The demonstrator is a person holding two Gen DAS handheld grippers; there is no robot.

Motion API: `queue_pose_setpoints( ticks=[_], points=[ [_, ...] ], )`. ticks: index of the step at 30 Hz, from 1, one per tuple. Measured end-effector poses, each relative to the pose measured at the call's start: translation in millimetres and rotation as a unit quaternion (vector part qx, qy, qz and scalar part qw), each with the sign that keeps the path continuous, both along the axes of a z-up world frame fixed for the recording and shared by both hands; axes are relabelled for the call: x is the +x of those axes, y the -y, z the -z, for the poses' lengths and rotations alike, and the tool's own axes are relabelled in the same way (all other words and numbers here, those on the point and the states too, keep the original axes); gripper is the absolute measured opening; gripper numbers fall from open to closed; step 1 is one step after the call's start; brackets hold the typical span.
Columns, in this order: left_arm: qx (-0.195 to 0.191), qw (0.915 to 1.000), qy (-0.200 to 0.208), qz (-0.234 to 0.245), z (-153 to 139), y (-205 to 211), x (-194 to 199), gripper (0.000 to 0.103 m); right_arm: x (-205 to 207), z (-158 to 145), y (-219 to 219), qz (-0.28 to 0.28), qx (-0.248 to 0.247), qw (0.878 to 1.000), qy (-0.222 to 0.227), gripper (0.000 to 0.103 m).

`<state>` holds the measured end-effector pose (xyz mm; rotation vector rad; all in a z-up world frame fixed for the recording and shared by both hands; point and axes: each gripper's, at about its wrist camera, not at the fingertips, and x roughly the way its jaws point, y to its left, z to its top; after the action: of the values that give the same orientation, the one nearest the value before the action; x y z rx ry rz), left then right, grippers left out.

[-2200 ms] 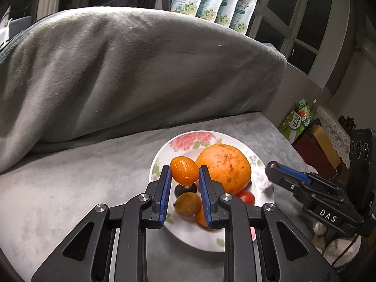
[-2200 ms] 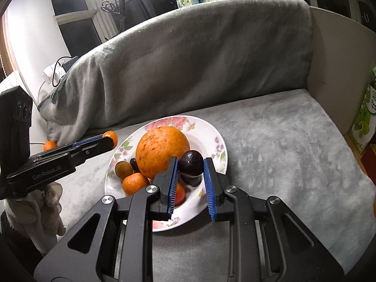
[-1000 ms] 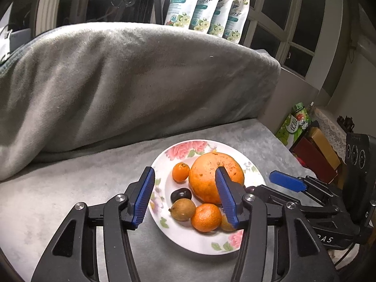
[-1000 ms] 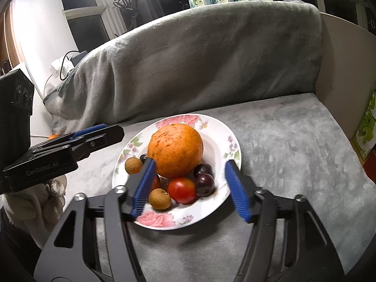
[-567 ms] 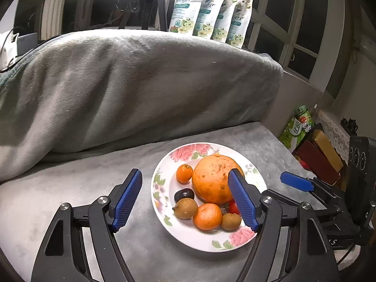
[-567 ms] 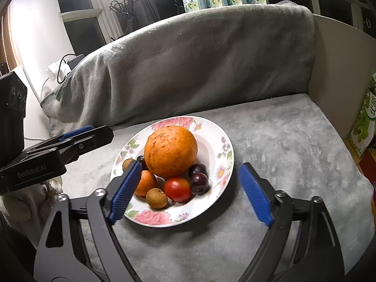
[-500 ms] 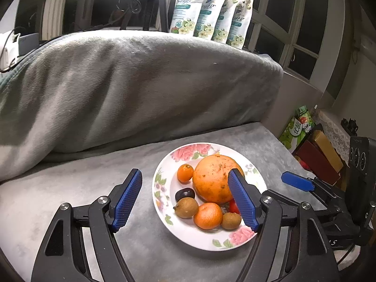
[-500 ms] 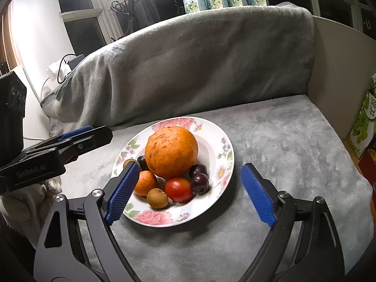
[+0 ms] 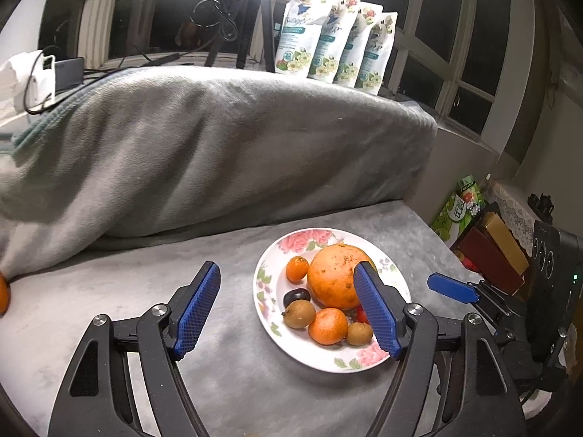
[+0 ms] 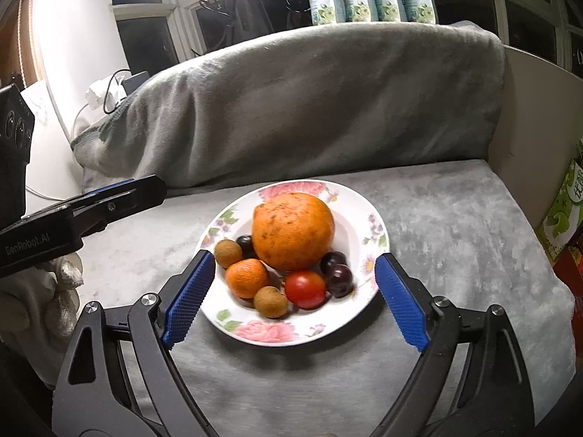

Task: Organize fruits
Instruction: 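Move both open tools toward the loose orange by the blanket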

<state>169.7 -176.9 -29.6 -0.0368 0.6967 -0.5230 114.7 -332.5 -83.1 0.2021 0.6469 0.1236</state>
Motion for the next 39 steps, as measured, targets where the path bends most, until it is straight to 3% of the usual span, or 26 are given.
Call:
queue_pose_setpoints(
  ticks=[17,39],
  points=[
    [-0.016,0.9972,0.022,-0.070,-14,-85,-15,0.076,20,-25,-60,-0.066,0.028,0.997,0.012,0.092],
    [-0.022,0.9768,0.006,-0.213,18,-236,-6,0.076,83,-45,-208,-0.225,0.041,0.973,0.000,0.092]
  ],
)
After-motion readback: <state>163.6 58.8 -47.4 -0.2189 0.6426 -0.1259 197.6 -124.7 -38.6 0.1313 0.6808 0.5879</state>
